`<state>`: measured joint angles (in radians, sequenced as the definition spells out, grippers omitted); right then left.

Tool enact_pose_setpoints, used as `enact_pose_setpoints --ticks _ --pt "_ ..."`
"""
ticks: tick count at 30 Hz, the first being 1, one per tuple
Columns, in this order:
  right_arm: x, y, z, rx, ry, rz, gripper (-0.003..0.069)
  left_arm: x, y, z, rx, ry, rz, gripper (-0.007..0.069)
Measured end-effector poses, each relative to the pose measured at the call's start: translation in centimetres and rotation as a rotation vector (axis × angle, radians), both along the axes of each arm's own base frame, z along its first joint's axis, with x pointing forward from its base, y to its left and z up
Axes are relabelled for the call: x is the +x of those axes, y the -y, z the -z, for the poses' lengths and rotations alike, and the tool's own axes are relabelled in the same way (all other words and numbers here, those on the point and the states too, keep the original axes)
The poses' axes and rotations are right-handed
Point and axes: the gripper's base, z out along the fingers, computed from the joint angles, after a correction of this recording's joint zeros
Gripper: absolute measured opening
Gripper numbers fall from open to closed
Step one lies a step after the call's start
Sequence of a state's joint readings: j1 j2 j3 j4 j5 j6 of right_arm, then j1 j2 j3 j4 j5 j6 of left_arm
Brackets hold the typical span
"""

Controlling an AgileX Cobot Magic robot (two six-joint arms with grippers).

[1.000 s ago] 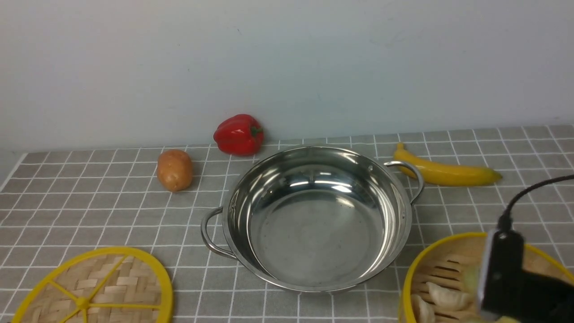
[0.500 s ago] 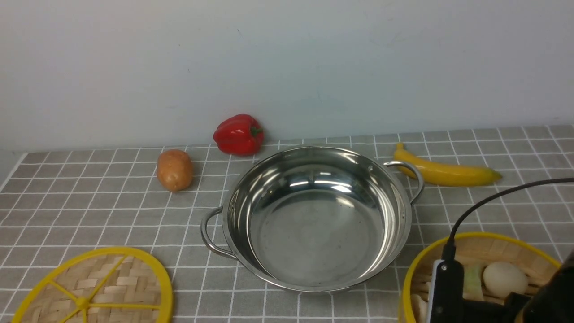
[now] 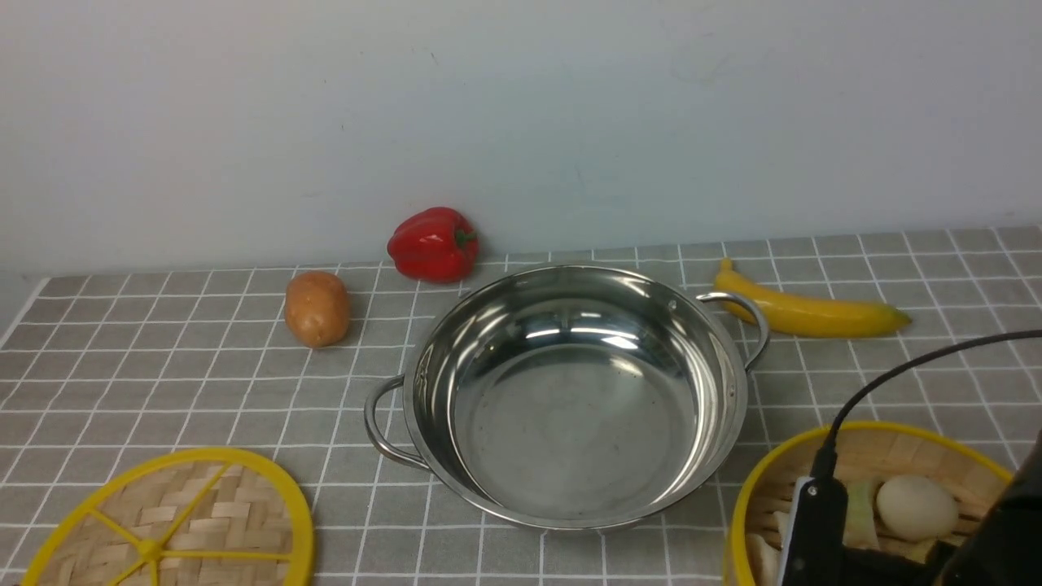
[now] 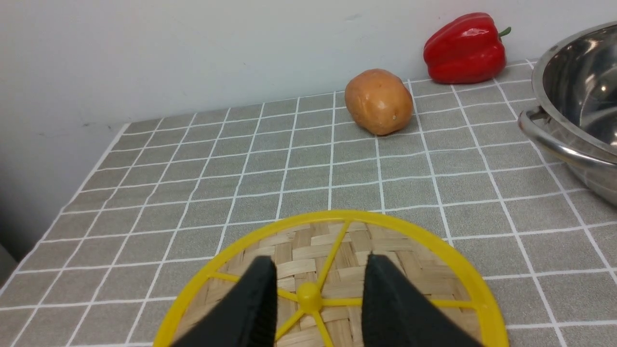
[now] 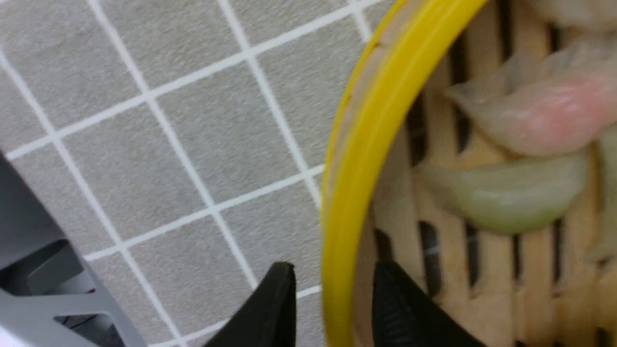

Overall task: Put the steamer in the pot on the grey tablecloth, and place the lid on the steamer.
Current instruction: 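Reach for and grasp the rim of the bamboo steamer holding the buns with the right gripper, then place the bamboo steamer basket of food into the steel pot with the right gripper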

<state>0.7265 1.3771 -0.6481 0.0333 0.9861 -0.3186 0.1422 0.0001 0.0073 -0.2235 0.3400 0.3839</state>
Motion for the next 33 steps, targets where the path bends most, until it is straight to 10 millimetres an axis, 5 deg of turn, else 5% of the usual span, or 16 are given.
enact_pose_setpoints --ticks 14,19,21,26,33 --pt "0.3 -0.2 1.3 0.006 0.023 0.016 0.0232 0.0 0.0 0.0 0.0 0.0 0.0 0.0243" --pt "0.6 -0.2 1.9 -0.015 0.019 0.017 0.0052 0.0 0.0 0.0 0.0 0.0 0.0 0.0243" --pt "0.5 -0.2 1.8 -0.014 0.02 0.023 0.0056 0.0 0.0 0.0 0.0 0.0 0.0 0.0243" --pt "0.1 0.2 -0.1 -0.027 0.008 0.031 0.0057 0.0 0.0 0.0 0.0 0.0 0.0 0.0243" --pt "0.2 0.9 -6.5 -0.019 0.11 0.03 0.0057 0.0 0.0 0.0 0.0 0.0 0.0 0.0243"
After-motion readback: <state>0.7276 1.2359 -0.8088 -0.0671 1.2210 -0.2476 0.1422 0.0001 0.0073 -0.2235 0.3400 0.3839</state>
